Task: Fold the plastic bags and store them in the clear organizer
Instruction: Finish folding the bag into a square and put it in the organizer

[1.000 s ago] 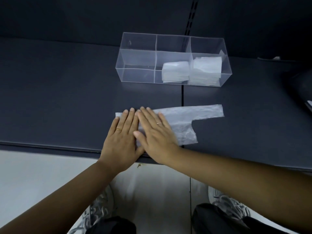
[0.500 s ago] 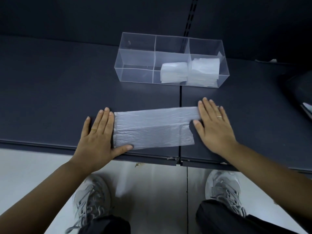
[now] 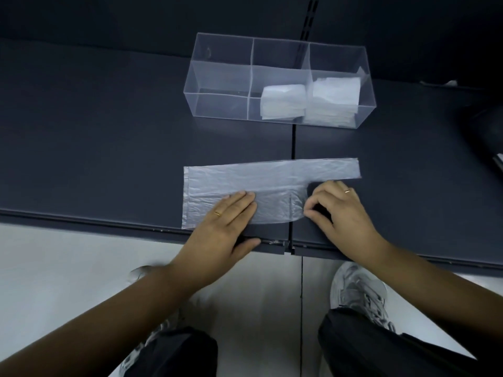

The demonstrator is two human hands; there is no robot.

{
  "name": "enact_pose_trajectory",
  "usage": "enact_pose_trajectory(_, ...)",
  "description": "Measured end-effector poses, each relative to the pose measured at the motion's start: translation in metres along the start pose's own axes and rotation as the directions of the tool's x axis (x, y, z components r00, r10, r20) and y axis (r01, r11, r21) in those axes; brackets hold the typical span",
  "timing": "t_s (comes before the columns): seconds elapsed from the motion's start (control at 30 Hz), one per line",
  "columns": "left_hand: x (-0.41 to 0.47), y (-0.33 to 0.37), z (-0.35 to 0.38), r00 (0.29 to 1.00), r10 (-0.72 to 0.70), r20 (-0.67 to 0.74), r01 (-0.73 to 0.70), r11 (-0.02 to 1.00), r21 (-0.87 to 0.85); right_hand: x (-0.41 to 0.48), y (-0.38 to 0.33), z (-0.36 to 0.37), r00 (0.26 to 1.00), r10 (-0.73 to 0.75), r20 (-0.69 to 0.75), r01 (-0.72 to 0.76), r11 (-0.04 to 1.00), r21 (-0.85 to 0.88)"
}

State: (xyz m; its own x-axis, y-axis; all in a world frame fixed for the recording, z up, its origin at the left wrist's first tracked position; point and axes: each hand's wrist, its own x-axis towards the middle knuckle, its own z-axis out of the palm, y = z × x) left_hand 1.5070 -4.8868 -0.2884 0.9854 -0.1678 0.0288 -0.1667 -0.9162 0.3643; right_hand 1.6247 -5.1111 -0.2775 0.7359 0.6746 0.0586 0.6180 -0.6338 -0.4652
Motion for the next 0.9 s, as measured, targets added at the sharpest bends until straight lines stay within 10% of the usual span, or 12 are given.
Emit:
enact_pose_trajectory(0.3,0.010,-0.002,0.000,0.960,0.010,-0.281,0.001,0.999,0.040,0.024,0.001,-0.031,0.923,0.161,0.350,-0.292,0.885,0.364)
enact_pose_trajectory(0.5,0.014,-0.001,-0.010,0.952,0.030,-0.305,-0.020,0.999,0.037,0.021,-0.021,-0.036,0.996,0.083,0.034,-0.081,0.996,-0.031)
enact_pose_trajectory(0.63,0.017,0.002,-0.017,0.968,-0.061,-0.245,0.051,0.998,-0.045,0.020,-0.047,-0.011,0.972,-0.120,0.204,0.158,0.971,-0.180)
enact_pose_trajectory(0.9,0.009,-0.042,-0.049,0.914,-0.385,-0.125,0.339,0.897,-0.283,0.032,-0.019,-0.005,0.991,0.137,-0.004,-0.132,0.962,0.240)
